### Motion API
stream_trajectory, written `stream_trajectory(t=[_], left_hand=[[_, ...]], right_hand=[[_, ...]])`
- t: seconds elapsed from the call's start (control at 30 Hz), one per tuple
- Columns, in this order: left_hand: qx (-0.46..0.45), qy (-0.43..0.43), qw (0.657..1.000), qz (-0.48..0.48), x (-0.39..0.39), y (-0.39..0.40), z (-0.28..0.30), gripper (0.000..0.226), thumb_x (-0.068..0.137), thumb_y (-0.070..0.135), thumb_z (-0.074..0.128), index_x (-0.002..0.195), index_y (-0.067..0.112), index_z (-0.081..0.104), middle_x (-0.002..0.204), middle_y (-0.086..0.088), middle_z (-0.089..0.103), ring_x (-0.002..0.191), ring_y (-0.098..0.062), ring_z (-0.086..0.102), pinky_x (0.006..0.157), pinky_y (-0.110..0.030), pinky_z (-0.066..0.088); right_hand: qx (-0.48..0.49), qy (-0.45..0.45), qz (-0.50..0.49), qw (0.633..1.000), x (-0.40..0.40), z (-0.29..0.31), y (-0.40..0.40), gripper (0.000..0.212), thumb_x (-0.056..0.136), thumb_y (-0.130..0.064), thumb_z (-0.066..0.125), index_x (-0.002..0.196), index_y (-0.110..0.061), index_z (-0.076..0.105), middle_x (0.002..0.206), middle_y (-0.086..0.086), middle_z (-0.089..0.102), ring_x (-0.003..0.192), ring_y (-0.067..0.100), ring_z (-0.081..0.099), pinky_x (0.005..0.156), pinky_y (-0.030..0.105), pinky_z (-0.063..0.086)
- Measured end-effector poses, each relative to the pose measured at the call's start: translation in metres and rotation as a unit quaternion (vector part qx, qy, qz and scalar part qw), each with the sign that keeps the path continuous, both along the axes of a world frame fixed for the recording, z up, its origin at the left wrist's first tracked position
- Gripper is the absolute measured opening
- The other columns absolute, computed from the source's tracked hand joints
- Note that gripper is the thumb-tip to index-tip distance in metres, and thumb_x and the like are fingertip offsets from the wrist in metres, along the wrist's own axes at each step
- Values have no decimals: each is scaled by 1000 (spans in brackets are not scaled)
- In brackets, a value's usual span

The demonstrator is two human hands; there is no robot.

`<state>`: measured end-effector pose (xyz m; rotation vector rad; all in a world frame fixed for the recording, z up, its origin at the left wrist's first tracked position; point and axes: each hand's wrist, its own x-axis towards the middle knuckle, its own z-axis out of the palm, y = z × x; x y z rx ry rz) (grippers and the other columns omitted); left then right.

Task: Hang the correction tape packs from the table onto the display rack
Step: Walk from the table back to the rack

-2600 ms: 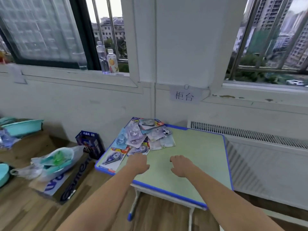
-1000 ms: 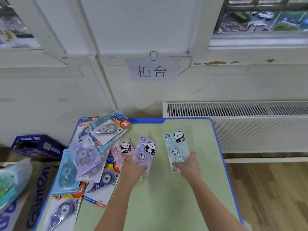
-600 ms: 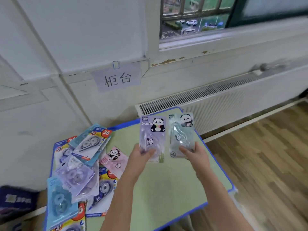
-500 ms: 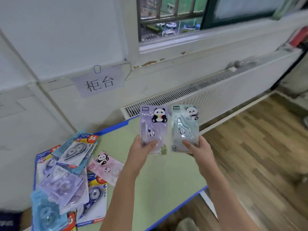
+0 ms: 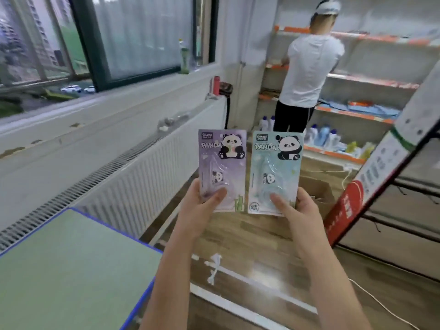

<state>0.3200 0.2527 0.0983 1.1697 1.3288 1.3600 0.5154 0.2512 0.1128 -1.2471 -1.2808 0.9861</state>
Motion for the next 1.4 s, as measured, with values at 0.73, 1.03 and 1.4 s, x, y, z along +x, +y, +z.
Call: stream_trajectory(t=[0.73,1.03,1.4], left_hand=[[30,16,930,-365,540,54,17,22,90,28,65,110,32,55,105,14,65,99,2,58,71,-14,38],[42,11,905,-424,718,140,16,26,90,25,66,111,37,56,105,19,67,92,6,62,72,-16,44],[-14,36,889,-456,907,195,-12,23,90,19,65,106,34,59,99,16,71,92,-1,65,76,-20,45]], right_hand=[[17,78,-346,935,495,-10,-68,16,86,-19,68,102,-21,64,99,-4,72,96,14,67,87,31,52],[34,90,-407,909,667,-12,-1,17,87,-16,67,100,-22,58,99,-6,68,87,5,64,71,18,47],[4,148,-433,889,847,-51,49,22,86,-18,69,106,-17,59,104,0,70,96,16,68,85,31,53]])
